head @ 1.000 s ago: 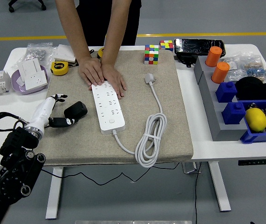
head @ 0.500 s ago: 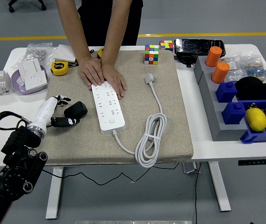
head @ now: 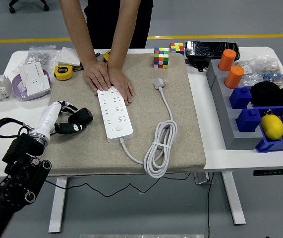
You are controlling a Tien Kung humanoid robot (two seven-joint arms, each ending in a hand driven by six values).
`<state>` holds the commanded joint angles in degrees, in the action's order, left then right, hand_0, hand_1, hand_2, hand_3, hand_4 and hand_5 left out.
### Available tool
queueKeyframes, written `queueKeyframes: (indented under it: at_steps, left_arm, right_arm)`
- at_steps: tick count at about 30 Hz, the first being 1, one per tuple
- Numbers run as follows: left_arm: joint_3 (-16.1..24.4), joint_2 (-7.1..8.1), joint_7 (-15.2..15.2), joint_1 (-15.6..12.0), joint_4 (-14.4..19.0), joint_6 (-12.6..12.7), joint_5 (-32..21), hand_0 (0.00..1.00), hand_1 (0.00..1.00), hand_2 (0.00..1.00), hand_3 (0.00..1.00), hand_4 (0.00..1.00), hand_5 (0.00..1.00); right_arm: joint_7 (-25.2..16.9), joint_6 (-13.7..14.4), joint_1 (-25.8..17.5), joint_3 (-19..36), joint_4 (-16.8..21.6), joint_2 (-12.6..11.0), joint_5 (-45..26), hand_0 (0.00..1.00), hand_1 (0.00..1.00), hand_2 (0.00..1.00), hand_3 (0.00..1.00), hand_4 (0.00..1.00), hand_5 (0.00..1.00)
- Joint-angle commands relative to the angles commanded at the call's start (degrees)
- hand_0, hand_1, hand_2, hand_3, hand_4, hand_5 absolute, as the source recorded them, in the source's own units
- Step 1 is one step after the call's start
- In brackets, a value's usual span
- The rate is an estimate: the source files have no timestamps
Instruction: Pick up the plug,place it near the board,insert it into the board,press the button
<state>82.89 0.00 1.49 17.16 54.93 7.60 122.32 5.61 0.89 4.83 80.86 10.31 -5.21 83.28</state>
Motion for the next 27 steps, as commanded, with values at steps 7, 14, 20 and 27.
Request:
queueKeyframes:
  at_steps: [7, 14, 20, 27]
  left_arm:
    - [-0.11, 0.00, -0.45, 0.28, 0.12, 0.98, -0.31, 0.612, 0.502, 0.364, 0.464, 0.786, 0.062]
    - [-0.09, 0.00, -0.25, 0.50, 0.21, 0.41, 0.26, 0.626, 0.500, 0.359, 0.458, 0.749, 0.027]
    - [-1.19, 0.00, -0.05, 0.54, 1.81, 0.00, -1.87, 0.628, 0.503, 0.357, 0.455, 0.747, 0.011]
    - [-2.74, 0.00, 0.01, 1.05, 4.62, 0.14, -4.23, 0.625, 0.505, 0.355, 0.455, 0.744, 0.008]
  right_arm:
    - [0.09, -0.02, 0.06, -0.08, 0.00, -0.06, -0.03, 0.817, 0.756, 0.756, 0.778, 0.998, 0.993]
    - [0.12, 0.02, 0.07, -0.16, 0.00, -0.01, -0.22, 0.816, 0.754, 0.755, 0.777, 0.998, 0.984]
    - [0.14, 0.06, 0.06, -0.07, 0.00, 0.03, -0.26, 0.814, 0.754, 0.755, 0.777, 0.998, 0.977]
    - [0.13, 0.12, 0.08, -0.19, 0.00, 0.11, -0.46, 0.813, 0.754, 0.753, 0.777, 0.998, 0.976]
